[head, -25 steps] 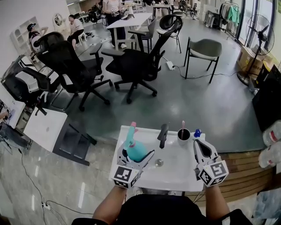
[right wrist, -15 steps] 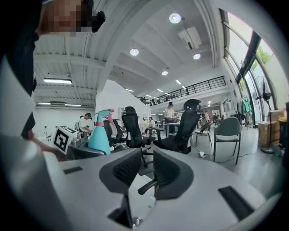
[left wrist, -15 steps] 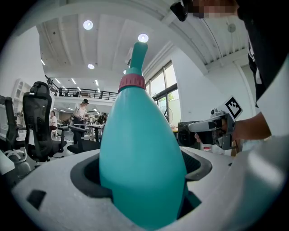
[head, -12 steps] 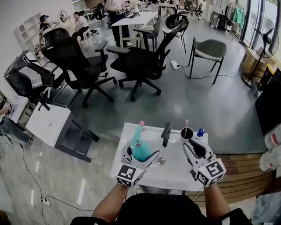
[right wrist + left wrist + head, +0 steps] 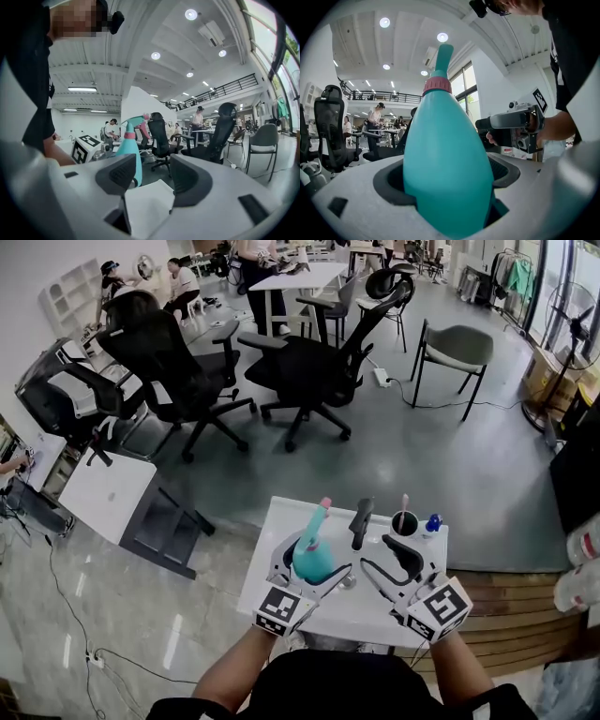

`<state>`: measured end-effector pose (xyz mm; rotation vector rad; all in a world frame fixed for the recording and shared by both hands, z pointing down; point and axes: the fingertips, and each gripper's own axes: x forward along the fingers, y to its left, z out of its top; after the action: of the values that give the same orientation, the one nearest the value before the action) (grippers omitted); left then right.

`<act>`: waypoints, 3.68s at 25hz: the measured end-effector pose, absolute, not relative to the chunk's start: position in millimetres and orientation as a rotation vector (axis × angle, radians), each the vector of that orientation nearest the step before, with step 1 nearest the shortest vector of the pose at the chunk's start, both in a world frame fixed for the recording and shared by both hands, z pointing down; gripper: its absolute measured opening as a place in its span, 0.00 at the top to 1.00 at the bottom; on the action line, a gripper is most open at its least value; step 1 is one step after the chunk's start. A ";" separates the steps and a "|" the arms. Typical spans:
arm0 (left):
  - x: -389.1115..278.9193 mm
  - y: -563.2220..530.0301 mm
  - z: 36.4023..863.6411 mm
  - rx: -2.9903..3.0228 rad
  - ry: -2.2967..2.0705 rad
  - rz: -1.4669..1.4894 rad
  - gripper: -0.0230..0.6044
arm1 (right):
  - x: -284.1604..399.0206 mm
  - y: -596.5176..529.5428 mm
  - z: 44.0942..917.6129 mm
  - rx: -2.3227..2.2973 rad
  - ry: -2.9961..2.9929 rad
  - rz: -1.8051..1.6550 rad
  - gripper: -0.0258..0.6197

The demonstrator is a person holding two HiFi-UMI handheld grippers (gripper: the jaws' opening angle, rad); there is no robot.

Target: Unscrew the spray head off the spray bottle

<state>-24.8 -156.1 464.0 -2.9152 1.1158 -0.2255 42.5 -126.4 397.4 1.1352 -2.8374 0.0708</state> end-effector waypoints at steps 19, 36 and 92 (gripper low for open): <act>4.5 -138.3 464.5 -2.951 1.003 -0.238 0.24 | -29.0 -108.9 360.9 0.830 -2.970 0.099 0.60; 17.2 -128.2 459.9 -2.882 0.930 -0.290 0.24 | -32.6 -114.9 359.5 0.839 -2.947 0.150 0.74; 21.1 -114.1 446.4 -2.852 0.983 -0.334 0.25 | -20.6 -94.2 339.4 0.959 -2.969 0.070 0.74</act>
<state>21.1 -114.1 446.4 -2.8519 0.9830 -0.3343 -20.6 -94.2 339.4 0.9588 -2.9690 0.0700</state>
